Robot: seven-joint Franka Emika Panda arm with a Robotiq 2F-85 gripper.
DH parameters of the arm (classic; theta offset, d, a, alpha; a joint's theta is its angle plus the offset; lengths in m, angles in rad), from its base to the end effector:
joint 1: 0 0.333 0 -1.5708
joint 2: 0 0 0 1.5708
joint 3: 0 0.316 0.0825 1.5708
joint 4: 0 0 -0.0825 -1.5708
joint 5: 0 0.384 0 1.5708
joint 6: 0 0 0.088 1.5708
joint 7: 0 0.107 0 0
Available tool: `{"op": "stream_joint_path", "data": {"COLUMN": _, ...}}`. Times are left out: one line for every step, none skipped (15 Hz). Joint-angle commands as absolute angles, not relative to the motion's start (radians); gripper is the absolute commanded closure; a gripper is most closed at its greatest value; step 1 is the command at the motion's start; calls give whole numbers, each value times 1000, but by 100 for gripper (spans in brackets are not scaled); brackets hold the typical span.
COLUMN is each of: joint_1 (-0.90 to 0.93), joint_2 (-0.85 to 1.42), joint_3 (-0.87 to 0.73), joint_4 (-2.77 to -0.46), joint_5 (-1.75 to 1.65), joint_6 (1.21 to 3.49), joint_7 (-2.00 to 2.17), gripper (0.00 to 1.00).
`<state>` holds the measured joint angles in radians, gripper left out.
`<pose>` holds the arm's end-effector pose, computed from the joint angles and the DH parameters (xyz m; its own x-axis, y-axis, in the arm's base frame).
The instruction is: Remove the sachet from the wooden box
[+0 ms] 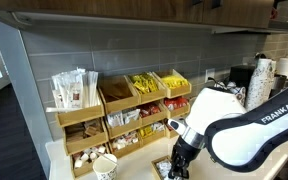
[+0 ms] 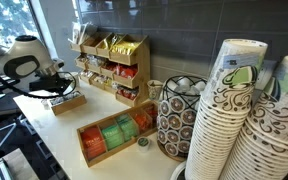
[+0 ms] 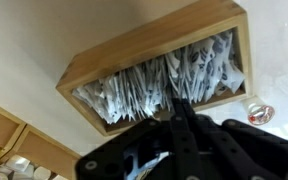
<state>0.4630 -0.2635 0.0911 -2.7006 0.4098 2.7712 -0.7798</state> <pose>0.3705 0.2077 0.3458 0.5149 0.7737 0.3691 0.8247 -0.5646 0.0332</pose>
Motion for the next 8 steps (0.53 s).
{"op": "stream_joint_path", "data": {"joint_1": 462, "joint_2": -268, "joint_3": 85, "joint_4": -2694, "joint_5": 389, "joint_6": 2750, "joint_7": -774, "gripper": 73}}
{"op": "stream_joint_path", "data": {"joint_1": 463, "joint_2": -269, "joint_3": 84, "joint_4": -2694, "joint_5": 391, "joint_6": 2751, "joint_7": -776, "gripper": 71}}
{"op": "stream_joint_path", "data": {"joint_1": 464, "joint_2": -268, "joint_3": 84, "joint_4": -2693, "joint_5": 393, "joint_6": 2751, "joint_7": -778, "gripper": 79}}
{"op": "stream_joint_path", "data": {"joint_1": 465, "joint_2": -267, "joint_3": 83, "joint_4": -2693, "joint_5": 394, "joint_6": 2751, "joint_7": -779, "gripper": 90}}
{"op": "stream_joint_path", "data": {"joint_1": 465, "joint_2": -268, "joint_3": 83, "joint_4": -2693, "joint_5": 394, "joint_6": 2751, "joint_7": -779, "gripper": 91}}
{"op": "stream_joint_path", "data": {"joint_1": 464, "joint_2": -269, "joint_3": 83, "joint_4": -2693, "joint_5": 393, "joint_6": 2751, "joint_7": -778, "gripper": 96}}
{"op": "stream_joint_path", "data": {"joint_1": 463, "joint_2": -269, "joint_3": 83, "joint_4": -2694, "joint_5": 392, "joint_6": 2751, "joint_7": -778, "gripper": 100}}
{"op": "stream_joint_path", "data": {"joint_1": 463, "joint_2": -271, "joint_3": 83, "joint_4": -2694, "joint_5": 392, "joint_6": 2751, "joint_7": -778, "gripper": 100}}
